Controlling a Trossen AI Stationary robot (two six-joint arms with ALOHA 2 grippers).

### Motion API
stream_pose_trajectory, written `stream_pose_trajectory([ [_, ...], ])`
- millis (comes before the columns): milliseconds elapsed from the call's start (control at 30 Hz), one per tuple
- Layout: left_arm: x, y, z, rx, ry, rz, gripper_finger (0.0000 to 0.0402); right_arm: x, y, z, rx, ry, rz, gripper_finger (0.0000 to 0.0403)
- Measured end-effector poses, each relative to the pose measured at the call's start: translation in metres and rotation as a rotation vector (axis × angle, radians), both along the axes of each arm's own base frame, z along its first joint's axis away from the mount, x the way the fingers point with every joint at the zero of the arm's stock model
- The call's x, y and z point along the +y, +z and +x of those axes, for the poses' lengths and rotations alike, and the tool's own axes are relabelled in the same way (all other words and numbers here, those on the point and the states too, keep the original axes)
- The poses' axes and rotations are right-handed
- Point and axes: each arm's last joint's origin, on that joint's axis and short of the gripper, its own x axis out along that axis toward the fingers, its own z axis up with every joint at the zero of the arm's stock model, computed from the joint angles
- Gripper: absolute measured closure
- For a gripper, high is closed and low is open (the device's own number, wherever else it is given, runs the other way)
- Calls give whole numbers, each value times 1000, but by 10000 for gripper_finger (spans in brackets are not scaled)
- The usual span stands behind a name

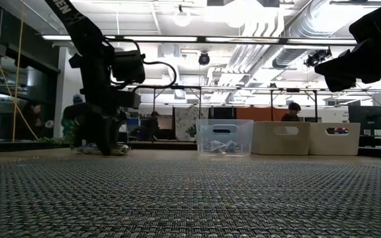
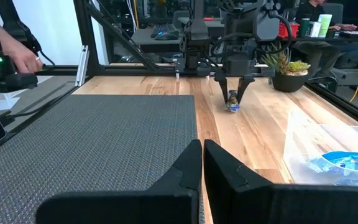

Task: Pick and place Granola Bars by type
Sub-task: Put the blue granola bar into the transparent bin

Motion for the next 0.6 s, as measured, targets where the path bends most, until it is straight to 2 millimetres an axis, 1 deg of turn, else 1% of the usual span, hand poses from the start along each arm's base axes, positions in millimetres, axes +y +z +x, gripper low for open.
stream_pose_trajectory([
  [133,0,0,0,-2,3,3,306,0,0,0,0,0,0,402],
  [300,2,4,4,-2,17,9,321,0,0,0,0,0,0,402],
  [500,9,21,21,-49,40,51,324,0,0,0,0,0,0,402],
  [600,13,34,31,-100,44,75,324,0,0,0,0,0,0,402],
])
